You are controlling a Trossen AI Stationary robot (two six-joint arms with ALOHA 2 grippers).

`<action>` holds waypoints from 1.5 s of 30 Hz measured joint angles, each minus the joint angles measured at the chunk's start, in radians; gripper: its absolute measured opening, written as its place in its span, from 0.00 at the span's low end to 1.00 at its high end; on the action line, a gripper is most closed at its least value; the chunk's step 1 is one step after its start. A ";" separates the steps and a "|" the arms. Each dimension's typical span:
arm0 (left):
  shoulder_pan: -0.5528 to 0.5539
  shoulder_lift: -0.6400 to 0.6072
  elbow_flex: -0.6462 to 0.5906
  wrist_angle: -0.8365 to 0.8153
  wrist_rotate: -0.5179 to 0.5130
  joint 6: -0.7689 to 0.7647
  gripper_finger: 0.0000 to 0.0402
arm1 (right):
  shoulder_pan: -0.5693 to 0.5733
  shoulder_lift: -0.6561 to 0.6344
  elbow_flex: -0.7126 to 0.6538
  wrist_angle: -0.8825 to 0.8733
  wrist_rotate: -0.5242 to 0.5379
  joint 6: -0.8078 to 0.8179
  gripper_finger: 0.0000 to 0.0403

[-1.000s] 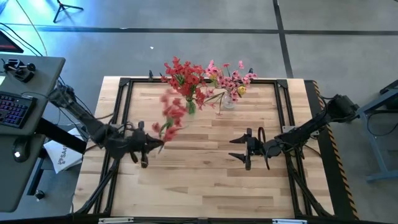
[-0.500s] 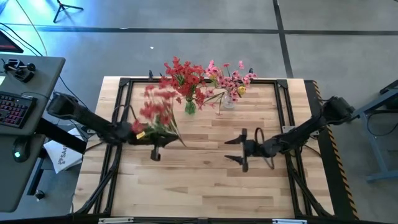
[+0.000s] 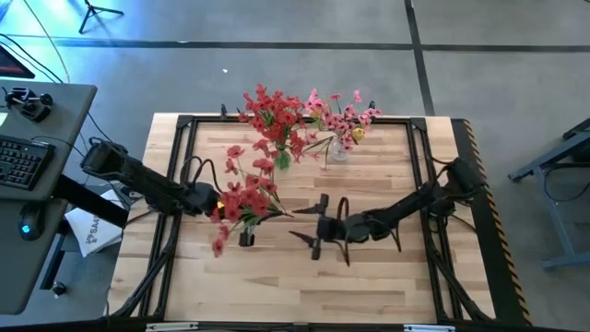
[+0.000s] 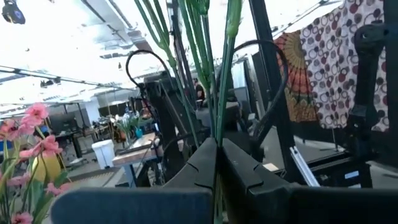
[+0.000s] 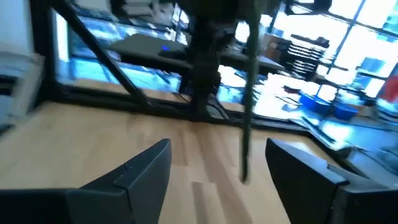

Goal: Sort flowers into vase by color
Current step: Put the red flower into the green vase

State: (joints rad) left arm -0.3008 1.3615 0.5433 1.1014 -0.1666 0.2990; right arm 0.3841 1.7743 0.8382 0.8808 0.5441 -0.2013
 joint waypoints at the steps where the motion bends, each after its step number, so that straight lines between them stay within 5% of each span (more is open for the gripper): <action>1: -0.002 -0.001 0.001 -0.001 -0.001 0.000 0.00 | 0.003 -0.002 0.010 -0.024 0.017 -0.004 0.62; 15: -0.010 -0.001 0.001 -0.009 -0.038 0.018 0.00 | -0.040 -0.022 0.019 -0.068 -0.083 0.074 0.03; 26: -0.010 -0.001 0.001 -0.008 -0.072 0.019 0.00 | -0.058 -0.014 0.018 -0.076 -0.108 0.075 0.06; 37: -0.010 -0.001 0.001 -0.012 -0.072 0.019 0.00 | -0.072 -0.013 0.063 -0.078 -0.177 0.076 0.34; 45: -0.010 -0.001 0.001 -0.022 -0.079 0.008 0.00 | -0.067 -0.013 0.064 -0.085 -0.098 0.035 0.03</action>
State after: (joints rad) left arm -0.3111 1.3605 0.5442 1.0796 -0.2457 0.3065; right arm 0.3176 1.7615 0.9024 0.7963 0.4462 -0.1663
